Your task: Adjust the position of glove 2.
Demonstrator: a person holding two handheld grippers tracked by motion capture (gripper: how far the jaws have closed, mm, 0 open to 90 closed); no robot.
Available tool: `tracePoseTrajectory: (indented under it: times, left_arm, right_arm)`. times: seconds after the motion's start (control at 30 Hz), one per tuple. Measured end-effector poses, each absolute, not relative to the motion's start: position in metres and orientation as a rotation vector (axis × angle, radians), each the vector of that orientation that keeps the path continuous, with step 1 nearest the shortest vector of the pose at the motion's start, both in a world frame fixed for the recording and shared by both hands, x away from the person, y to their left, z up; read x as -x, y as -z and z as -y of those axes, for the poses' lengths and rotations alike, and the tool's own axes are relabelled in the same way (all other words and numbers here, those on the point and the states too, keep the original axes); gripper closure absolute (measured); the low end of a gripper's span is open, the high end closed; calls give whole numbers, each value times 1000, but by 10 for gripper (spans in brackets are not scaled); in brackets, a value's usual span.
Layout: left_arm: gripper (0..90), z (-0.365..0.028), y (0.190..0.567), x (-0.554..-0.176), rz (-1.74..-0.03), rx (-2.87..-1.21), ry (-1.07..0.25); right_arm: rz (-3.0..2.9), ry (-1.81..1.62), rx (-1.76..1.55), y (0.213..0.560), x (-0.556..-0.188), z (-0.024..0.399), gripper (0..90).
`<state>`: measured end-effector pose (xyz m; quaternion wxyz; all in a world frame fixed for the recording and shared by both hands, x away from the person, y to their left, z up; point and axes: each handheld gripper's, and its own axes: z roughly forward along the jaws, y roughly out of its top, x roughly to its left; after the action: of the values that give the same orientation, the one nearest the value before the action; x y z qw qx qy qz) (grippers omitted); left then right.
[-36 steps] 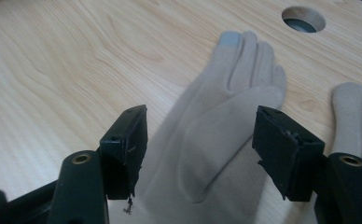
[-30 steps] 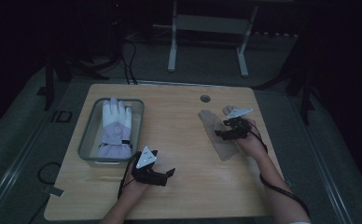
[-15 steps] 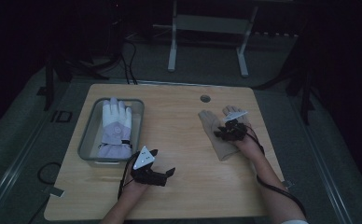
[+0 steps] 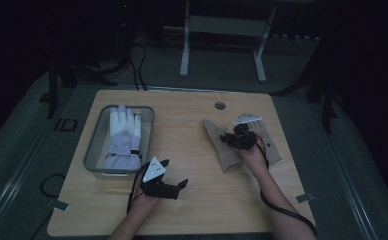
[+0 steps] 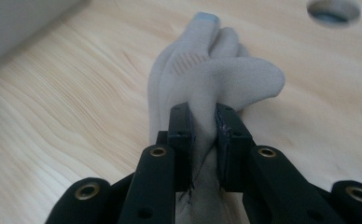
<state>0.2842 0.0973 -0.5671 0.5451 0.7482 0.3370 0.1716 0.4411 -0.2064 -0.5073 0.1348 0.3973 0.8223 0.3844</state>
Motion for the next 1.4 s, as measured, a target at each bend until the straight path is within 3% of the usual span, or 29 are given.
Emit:
tracePoseTrajectory:
  times: [0.23,0.53,0.7,0.77,0.97,1.2,1.4]
  left_arm:
    - [12,-97,566,-283,-792,-1771,-415]
    - [12,-98,565,-281,-758,-1744,-413]
    - [12,-98,566,-282,-758,-1757,-409]
    - [12,-98,567,-282,-763,-1761,-410]
    - [12,-99,568,-284,-769,-1760,-409]
    - [12,-99,569,-284,-772,-1761,-412]
    - [12,-99,571,-285,-765,-1761,-406]
  right_arm:
    - [-2261,-1176,-1163,479,-430,178,778]
    - [-2304,-1101,-1358,528,-431,144,770]
    - [-2337,-1061,-1394,544,-430,136,692]
    - [-2379,-1050,-1363,552,-427,131,552]
    - [-2414,-1047,-1326,554,-413,124,458]
    - [-2441,-1044,-1269,553,-401,122,440]
    - [-2438,-1054,-1164,535,-396,143,443]
